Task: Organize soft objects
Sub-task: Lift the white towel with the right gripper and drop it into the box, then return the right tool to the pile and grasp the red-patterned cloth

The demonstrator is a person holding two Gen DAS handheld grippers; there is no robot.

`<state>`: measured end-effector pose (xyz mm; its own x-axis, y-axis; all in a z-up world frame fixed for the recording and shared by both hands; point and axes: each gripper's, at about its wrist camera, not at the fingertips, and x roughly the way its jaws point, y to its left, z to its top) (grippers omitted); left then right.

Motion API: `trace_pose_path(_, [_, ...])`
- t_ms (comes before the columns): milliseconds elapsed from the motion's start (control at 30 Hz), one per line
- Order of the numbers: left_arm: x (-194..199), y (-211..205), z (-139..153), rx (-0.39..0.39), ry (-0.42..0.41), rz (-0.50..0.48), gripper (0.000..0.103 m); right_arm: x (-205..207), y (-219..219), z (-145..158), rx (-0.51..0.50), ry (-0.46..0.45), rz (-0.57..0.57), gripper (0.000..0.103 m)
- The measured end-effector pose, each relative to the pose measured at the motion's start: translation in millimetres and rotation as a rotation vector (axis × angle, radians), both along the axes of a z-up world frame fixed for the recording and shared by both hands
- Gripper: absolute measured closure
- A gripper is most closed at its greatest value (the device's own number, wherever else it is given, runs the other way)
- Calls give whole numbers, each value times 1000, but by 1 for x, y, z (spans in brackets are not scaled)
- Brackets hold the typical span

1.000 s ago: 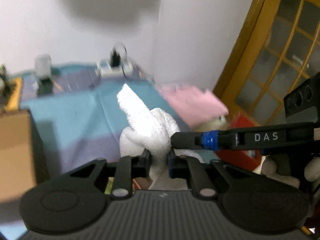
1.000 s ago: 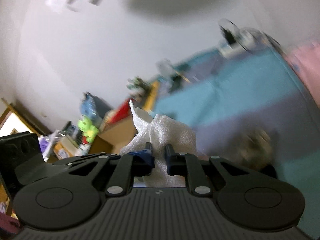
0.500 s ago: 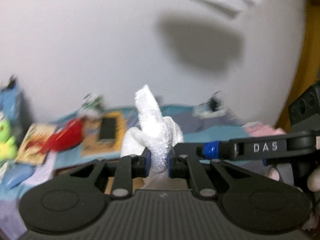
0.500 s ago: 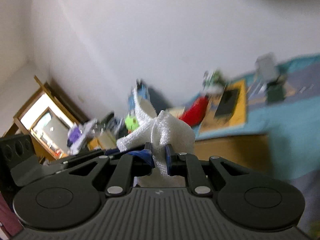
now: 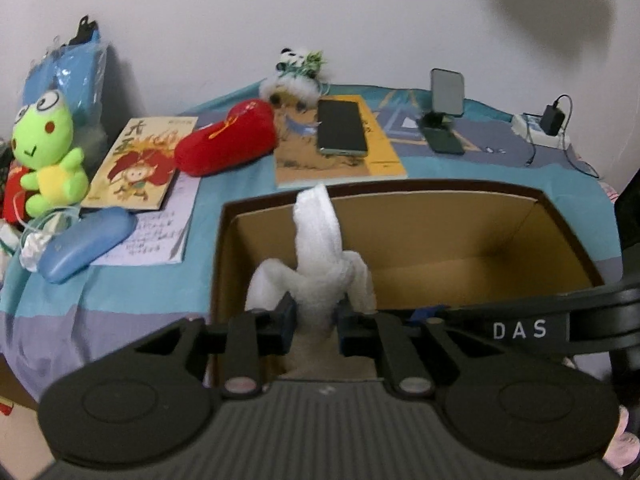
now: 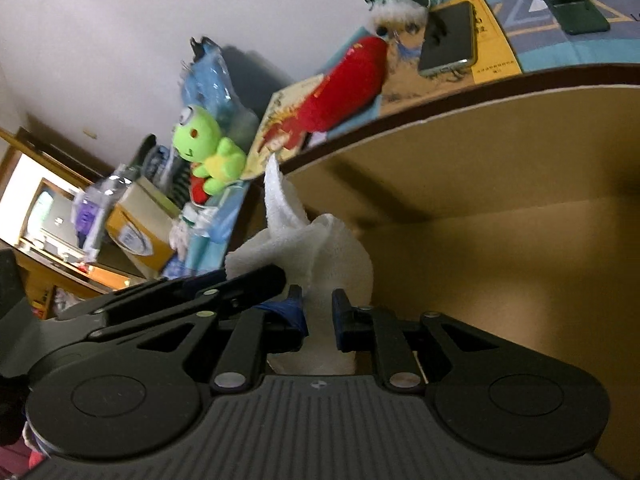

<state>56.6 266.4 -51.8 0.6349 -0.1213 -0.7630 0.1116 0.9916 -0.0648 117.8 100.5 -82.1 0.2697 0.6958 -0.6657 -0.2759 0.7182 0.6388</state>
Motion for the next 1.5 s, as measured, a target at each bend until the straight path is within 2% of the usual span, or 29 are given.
trace_pose_path(100, [-6, 7, 1, -2, -2, 16, 72, -1, 7, -7, -40, 23, 2, 98])
trace_pose_path(133, [-6, 11, 2, -9, -5, 23, 60, -1, 6, -6, -44, 25, 3, 98])
trace_pose_path(167, [-8, 13, 4, -13, -12, 30, 53, -1, 4, -5, -45, 22, 2, 98])
trace_pose_path(433, [-38, 24, 36, -11, -85, 40, 53, -15, -29, 34, 8, -110, -23, 96])
trace_pose_path(600, [-70, -7, 58, -25, -141, -52, 53, -37, -60, 51, 22, -173, -56, 95])
trace_pose_path(733, [-91, -50, 64, -57, -145, -159, 53, -66, -96, 63, 19, -221, -91, 95])
trace_pose_path(900, [-115, -124, 62, -114, -111, -329, 53, -101, -152, 68, -29, -241, -154, 95])
trace_pose_path(1067, [-135, -197, 48, -141, -60, -467, 53, -136, -226, 66, -86, -219, -260, 95])
trace_pose_path(1267, [-153, -259, 24, -211, 48, -571, 53, -167, -298, 60, -159, -159, -360, 93])
trace_pose_path(1500, [-163, -316, -5, -206, 109, -631, 53, -191, -351, 43, -165, -107, -405, 93])
